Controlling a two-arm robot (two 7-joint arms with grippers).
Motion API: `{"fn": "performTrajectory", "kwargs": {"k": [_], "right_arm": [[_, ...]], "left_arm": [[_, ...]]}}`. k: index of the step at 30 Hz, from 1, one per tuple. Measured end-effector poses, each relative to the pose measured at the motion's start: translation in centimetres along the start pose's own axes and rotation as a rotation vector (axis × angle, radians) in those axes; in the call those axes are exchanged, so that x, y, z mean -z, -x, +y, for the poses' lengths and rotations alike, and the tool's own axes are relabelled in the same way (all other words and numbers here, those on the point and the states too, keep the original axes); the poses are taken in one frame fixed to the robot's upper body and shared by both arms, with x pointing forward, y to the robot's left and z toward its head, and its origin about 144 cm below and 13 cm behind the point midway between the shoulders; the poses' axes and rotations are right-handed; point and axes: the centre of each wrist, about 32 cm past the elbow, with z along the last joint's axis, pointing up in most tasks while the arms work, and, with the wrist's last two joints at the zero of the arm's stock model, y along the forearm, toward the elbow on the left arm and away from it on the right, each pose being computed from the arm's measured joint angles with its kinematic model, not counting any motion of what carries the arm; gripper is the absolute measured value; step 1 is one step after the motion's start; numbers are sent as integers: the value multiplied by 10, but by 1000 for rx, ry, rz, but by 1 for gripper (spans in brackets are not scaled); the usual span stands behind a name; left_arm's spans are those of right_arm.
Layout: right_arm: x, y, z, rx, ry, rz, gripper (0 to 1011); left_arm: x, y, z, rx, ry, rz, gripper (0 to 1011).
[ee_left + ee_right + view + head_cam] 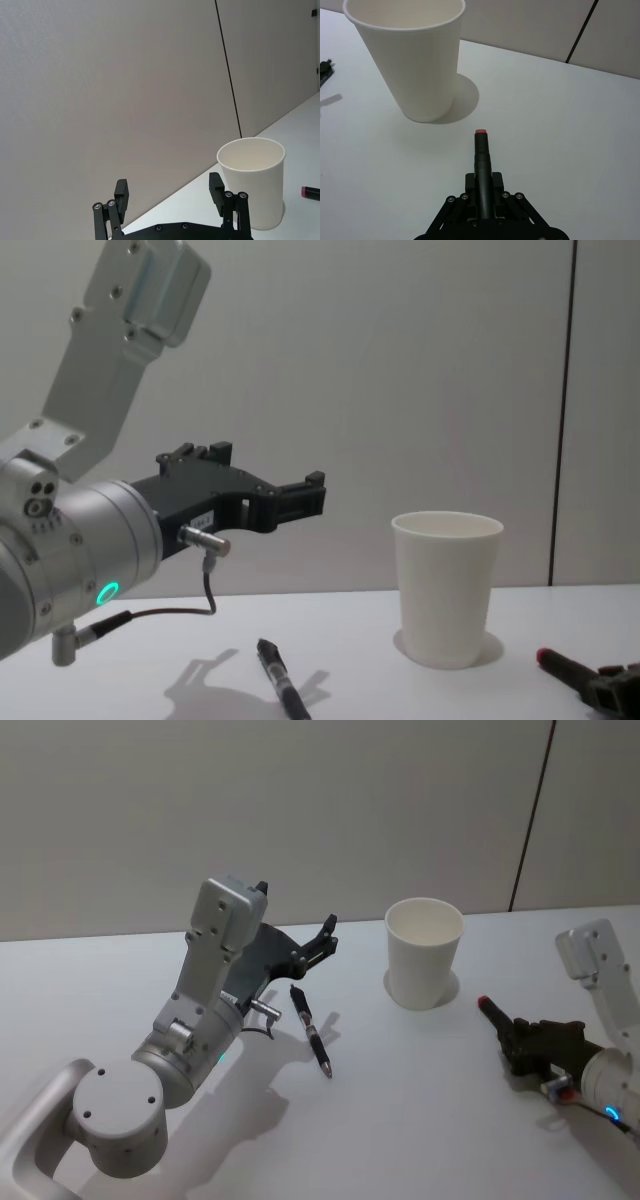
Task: Place the pen into the pen holder.
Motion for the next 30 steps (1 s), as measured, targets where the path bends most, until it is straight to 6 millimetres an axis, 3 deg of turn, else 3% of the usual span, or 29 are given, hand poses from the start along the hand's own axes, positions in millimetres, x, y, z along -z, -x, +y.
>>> {"fn": "performTrajectory", "kwargs": {"k": [14,30], "right_arm": [[0,0,0,0,-13,-2,183],[2,-2,-4,27,-177,-34,183]], "left_arm": [[0,0,0,0,0,0,1001],[0,0,0,0,0,0,1001]]}}
